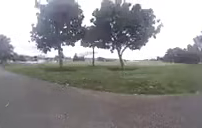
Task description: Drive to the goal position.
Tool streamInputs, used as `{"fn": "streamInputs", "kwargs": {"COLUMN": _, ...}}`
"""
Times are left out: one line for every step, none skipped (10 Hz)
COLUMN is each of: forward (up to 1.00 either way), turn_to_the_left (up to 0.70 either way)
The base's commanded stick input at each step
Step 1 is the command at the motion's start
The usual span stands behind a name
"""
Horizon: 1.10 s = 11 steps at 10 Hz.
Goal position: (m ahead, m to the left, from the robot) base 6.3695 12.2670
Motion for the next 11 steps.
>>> {"fn": "streamInputs", "kwargs": {"forward": 0.0, "turn_to_the_left": 0.45}}
{"fn": "streamInputs", "kwargs": {"forward": 0.0, "turn_to_the_left": 0.45}}
{"fn": "streamInputs", "kwargs": {"forward": 0.0, "turn_to_the_left": 0.45}}
{"fn": "streamInputs", "kwargs": {"forward": 0.0, "turn_to_the_left": 0.45}}
{"fn": "streamInputs", "kwargs": {"forward": 0.0, "turn_to_the_left": 0.45}}
{"fn": "streamInputs", "kwargs": {"forward": 0.0, "turn_to_the_left": 0.45}}
{"fn": "streamInputs", "kwargs": {"forward": 0.0, "turn_to_the_left": 0.45}}
{"fn": "streamInputs", "kwargs": {"forward": 0.0, "turn_to_the_left": 0.45}}
{"fn": "streamInputs", "kwargs": {"forward": 0.0, "turn_to_the_left": 0.45}}
{"fn": "streamInputs", "kwargs": {"forward": 0.0, "turn_to_the_left": 0.45}}
{"fn": "streamInputs", "kwargs": {"forward": 0.0, "turn_to_the_left": 0.45}}
